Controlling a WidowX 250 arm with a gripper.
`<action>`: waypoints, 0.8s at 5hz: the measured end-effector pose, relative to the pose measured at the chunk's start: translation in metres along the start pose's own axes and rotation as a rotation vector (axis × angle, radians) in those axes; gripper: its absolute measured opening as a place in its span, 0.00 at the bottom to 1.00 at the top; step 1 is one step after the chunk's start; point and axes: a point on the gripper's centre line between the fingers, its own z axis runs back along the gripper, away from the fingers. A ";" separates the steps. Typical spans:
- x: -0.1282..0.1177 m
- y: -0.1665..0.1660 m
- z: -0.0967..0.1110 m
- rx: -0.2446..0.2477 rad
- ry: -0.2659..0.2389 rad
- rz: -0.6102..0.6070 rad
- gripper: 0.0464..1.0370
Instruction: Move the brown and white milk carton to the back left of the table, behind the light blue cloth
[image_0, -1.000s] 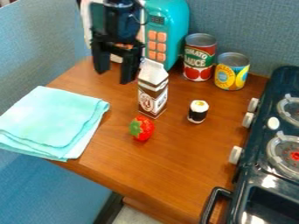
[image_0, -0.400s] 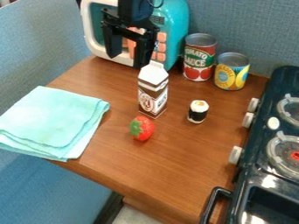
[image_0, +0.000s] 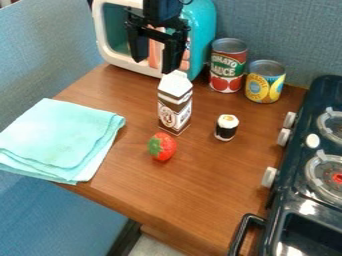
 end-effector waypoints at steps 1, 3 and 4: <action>0.004 -0.005 -0.002 -0.030 -0.017 -0.019 0.96; 0.015 -0.006 -0.010 -0.052 -0.023 -0.012 0.96; 0.018 -0.007 -0.024 -0.042 0.008 -0.001 0.96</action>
